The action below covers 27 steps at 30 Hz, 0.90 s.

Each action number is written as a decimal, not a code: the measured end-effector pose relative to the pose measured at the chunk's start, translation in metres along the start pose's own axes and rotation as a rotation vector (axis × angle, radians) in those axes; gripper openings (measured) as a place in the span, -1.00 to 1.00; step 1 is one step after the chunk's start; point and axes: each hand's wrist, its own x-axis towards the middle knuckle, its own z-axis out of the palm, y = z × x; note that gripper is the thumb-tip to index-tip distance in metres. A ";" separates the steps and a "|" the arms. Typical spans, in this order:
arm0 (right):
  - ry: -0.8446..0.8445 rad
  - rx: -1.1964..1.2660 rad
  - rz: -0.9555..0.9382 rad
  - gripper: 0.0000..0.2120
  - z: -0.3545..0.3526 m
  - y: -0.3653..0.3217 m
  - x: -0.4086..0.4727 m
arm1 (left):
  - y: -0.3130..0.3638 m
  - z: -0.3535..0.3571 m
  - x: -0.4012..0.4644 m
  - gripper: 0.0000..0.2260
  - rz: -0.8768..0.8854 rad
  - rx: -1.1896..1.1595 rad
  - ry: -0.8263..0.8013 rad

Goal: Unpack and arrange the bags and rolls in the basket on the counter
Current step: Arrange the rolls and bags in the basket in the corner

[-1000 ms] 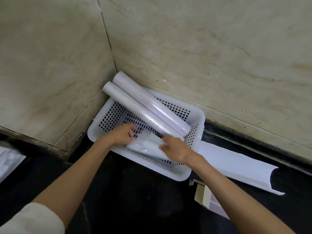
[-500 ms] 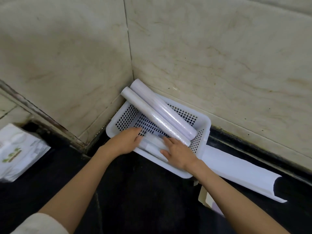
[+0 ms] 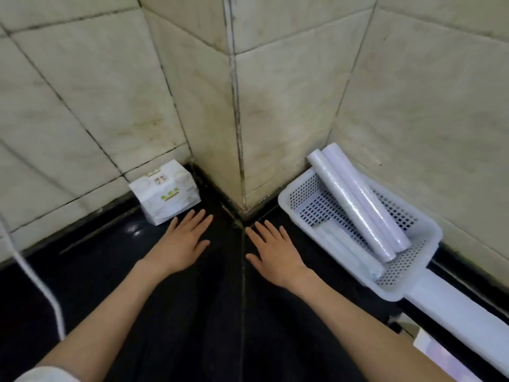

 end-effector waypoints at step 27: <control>-0.321 -0.121 -0.022 -0.26 0.083 -0.010 0.081 | -0.132 -0.021 0.101 -0.09 -0.344 -0.171 0.260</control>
